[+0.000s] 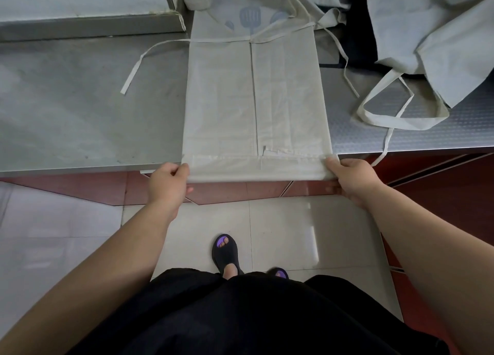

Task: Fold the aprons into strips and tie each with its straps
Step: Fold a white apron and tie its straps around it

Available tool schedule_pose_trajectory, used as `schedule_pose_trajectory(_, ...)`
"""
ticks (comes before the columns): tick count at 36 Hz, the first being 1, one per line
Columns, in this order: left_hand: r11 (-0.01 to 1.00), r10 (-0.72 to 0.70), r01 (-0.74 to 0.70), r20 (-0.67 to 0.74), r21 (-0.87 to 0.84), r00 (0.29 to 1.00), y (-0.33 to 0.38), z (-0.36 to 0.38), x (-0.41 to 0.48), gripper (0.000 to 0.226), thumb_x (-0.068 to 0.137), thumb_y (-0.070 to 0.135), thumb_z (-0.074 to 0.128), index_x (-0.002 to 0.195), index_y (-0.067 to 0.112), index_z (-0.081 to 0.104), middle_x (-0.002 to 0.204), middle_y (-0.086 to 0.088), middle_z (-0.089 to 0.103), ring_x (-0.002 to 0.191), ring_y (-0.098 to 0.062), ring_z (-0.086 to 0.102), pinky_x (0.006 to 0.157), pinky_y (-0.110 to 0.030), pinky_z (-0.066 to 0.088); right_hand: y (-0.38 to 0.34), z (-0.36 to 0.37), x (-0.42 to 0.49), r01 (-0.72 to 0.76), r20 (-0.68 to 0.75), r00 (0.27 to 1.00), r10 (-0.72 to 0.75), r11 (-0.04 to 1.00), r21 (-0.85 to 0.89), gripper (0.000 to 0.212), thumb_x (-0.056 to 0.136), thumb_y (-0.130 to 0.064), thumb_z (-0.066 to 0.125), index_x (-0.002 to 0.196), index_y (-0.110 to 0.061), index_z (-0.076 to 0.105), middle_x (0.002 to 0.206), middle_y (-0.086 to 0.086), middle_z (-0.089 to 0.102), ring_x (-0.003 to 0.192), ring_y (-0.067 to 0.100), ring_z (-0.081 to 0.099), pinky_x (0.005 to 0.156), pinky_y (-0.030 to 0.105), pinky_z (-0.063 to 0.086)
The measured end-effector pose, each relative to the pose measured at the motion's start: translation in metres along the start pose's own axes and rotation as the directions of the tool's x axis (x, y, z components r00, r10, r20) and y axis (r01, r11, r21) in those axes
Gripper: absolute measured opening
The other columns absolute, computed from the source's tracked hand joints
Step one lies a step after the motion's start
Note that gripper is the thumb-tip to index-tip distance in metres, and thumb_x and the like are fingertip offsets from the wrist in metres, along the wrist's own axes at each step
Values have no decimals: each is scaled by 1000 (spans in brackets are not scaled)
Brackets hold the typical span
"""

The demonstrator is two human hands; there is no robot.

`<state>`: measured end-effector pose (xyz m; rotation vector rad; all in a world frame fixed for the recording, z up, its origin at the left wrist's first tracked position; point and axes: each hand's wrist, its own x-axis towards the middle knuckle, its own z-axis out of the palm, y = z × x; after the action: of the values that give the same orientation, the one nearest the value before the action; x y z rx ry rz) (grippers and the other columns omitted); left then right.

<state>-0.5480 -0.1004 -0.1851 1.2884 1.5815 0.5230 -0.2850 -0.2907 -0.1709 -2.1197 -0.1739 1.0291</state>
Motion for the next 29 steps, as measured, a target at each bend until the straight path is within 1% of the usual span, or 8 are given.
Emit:
schedule_pose_trajectory(5,1000,-17,17,-8,-12,1000,2,-3,1,16,91,14,57,77,18,49,81,2,51,62,-15,53,50,-18,47,-4,-3,2,-6,23,1000,5,1000,6,33,80,-41,71,68,-12,60,74,9,57,70,26,50,75,47,51)
schedule_pose_trajectory(11,999,-42,41,140,9,989,4,-8,-2,11,91,21,58,84,16,52,84,3,51,72,-11,51,63,-24,49,-9,-7,-5,-100,294,955,37,974,201,25,94,-36,54,87,-13,60,75,2,63,65,20,60,60,30,52)
schedule_pose_trajectory(17,999,-4,-1,107,44,994,4,-8,-6,19,93,25,54,78,13,55,80,1,52,75,-17,51,59,-27,47,-9,-6,-2,-186,389,916,103,965,183,29,98,-38,45,93,-12,57,68,3,59,60,18,59,73,36,50)
schedule_pose_trajectory(20,966,46,-55,43,252,998,8,-4,-9,19,92,28,54,96,9,54,91,-3,56,85,-26,53,75,-37,47,-11,-3,-3,-141,339,937,80,977,160,32,99,-36,43,87,-10,58,73,4,58,63,18,55,67,30,51)
schedule_pose_trajectory(22,886,154,-125,-29,447,988,13,1,-15,37,89,27,59,119,7,49,122,-12,49,111,-30,46,88,-37,38,-12,-1,-4,-106,306,951,50,980,170,31,99,-33,43,85,-10,58,73,4,59,62,16,56,56,25,52)
schedule_pose_trajectory(24,731,407,-330,7,597,913,21,11,-26,55,85,30,63,132,7,44,137,-16,39,125,-33,36,97,-42,33,-11,0,-3,-84,294,956,27,980,181,31,99,-32,43,86,-9,58,77,4,60,64,16,56,53,22,51)
schedule_pose_trajectory(26,522,618,-587,200,619,760,31,27,-36,57,81,43,58,129,14,51,135,-9,46,125,-30,37,98,-43,31,-11,1,-3,-67,295,955,11,981,182,31,100,-32,43,86,-9,59,79,5,61,66,18,56,53,21,51)
schedule_pose_trajectory(29,375,574,-804,566,461,592,51,57,-44,66,83,53,56,139,23,41,144,0,40,134,-22,31,106,-35,23,-8,1,-2,-47,302,953,-5,985,164,30,98,-34,45,84,-12,59,77,5,58,65,18,52,57,27,48)
